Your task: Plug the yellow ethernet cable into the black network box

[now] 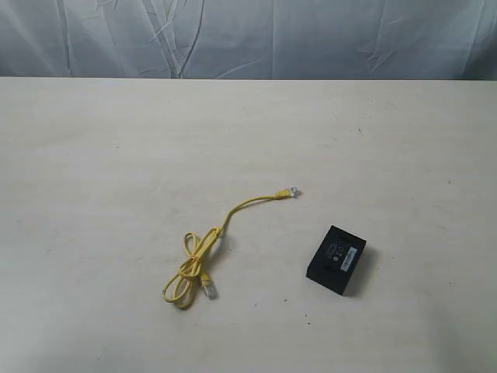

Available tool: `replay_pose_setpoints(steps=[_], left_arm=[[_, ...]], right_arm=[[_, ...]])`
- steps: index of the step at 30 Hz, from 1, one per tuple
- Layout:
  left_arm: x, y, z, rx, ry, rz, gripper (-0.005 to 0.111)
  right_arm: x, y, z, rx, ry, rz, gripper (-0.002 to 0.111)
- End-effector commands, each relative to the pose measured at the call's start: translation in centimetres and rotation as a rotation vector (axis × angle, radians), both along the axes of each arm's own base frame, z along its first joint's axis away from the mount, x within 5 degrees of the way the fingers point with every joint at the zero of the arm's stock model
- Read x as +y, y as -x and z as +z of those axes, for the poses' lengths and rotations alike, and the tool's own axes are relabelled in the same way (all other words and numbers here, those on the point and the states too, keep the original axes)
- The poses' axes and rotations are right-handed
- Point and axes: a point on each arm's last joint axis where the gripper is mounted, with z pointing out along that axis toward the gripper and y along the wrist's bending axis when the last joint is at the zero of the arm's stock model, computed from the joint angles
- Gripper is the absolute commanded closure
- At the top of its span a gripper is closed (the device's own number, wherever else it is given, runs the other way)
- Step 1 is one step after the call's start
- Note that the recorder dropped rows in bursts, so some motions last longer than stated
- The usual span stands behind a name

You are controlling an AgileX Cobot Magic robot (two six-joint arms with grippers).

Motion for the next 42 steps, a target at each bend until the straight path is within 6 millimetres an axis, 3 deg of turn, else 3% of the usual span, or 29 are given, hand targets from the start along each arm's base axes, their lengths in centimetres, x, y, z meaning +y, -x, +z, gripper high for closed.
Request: replay_pose_setpoints(steps=[1,7,19,23,26,30,33,37,42], left_arm=[[0.0,-0.1,0.7,-0.096,-0.003,0.004,0.106],[0.0,-0.1,2.7,-0.308,0.004,0.004,0.106],[0.0,0.0,3.8,-0.432,0.019,0.006,0.106],[0.0,-0.1,4.4,-0.315,0.042,0.006,0.107],[0.0,-1.0,6.7,-0.209,-0.028,0.004,0.107],[0.1,-4.3,10.2,-0.023,-0.098,0.004,0.107],[-0.1,-8.1,11.5,0.184,-0.179,-0.031,0.107],[-1.2,-13.8,10.6,0.464,-0.251,-0.204,0.107],[-4.4,-20.4,8.5,0.617,-0.235,-0.468,0.107]], right_arm=[[0.0,0.0,0.0,-0.010,-0.001,0.002,0.109],[0.0,0.0,0.0,-0.013,0.003,0.002,0.109],[0.0,0.0,0.0,-0.013,0.003,0.002,0.109],[0.0,0.0,0.0,-0.013,0.003,0.002,0.109],[0.0,0.0,0.0,-0.013,0.003,0.002,0.109],[0.0,0.0,0.0,-0.010,-0.007,0.003,0.109],[0.0,0.0,0.0,-0.010,-0.007,0.003,0.109],[0.0,0.0,0.0,-0.010,-0.007,0.003,0.109],[0.0,0.0,0.0,-0.010,-0.007,0.003,0.109]])
